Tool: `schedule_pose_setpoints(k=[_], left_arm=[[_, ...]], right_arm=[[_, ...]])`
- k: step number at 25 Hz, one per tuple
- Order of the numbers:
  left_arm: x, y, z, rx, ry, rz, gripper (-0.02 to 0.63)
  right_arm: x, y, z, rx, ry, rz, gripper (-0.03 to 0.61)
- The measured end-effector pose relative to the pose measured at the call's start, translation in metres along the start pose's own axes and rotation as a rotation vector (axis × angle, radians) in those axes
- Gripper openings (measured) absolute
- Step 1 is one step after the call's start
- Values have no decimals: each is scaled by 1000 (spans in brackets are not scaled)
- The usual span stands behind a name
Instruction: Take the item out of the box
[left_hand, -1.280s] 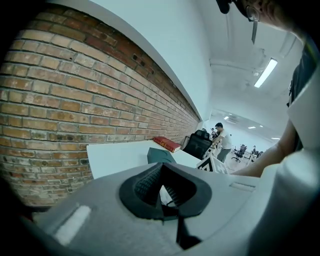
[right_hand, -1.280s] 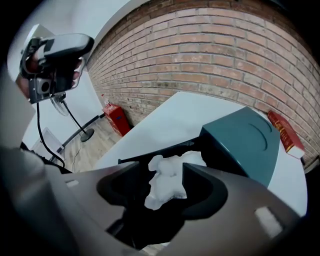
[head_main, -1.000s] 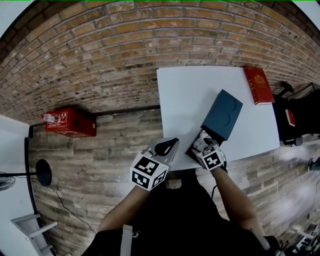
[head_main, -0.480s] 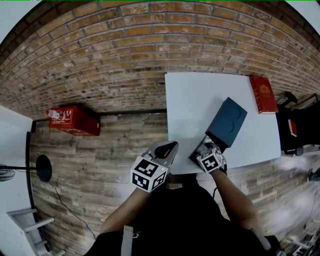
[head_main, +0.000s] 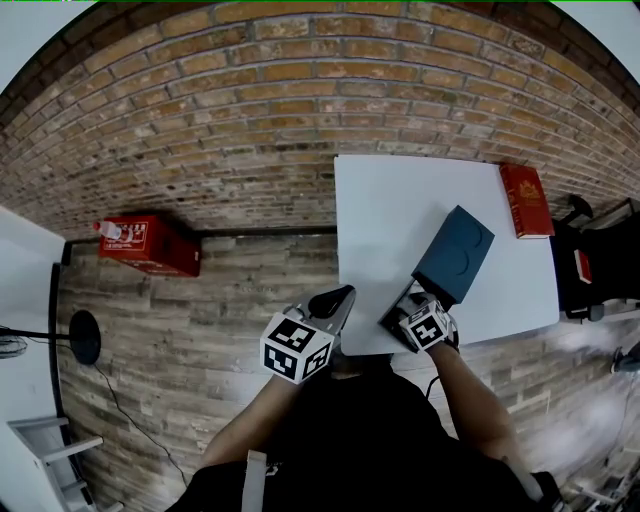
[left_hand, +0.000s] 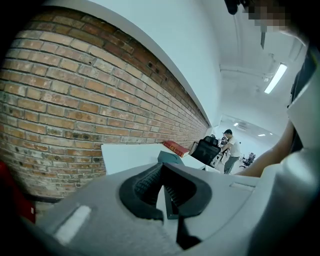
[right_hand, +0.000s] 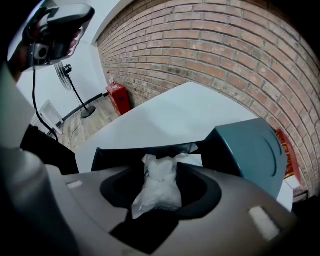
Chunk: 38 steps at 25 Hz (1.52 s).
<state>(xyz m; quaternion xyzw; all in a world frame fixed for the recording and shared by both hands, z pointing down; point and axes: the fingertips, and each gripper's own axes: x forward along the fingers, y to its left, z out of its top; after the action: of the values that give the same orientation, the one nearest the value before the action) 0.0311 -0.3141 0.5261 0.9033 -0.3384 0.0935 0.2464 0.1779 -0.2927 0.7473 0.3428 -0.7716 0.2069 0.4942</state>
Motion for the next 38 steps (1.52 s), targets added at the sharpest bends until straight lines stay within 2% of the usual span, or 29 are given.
schedule_pose_setpoints(k=[11, 18, 25, 32, 38], left_arm=[[-3, 4, 4, 8, -4, -31, 3], [8, 2, 0, -15, 7, -46, 3], [17, -5, -9, -27, 30, -49, 3], [4, 2, -15, -35, 35, -5, 3], [-15, 6, -22, -51, 28, 13, 3]], right_arm=[[-16, 4, 7, 58, -40, -31, 183], [-21, -3, -1, 14, -50, -65, 195], [-15, 8, 2, -54, -29, -55, 209], [-9, 9, -3, -19, -20, -36, 241], [-1, 14, -6, -92, 7, -76, 242]])
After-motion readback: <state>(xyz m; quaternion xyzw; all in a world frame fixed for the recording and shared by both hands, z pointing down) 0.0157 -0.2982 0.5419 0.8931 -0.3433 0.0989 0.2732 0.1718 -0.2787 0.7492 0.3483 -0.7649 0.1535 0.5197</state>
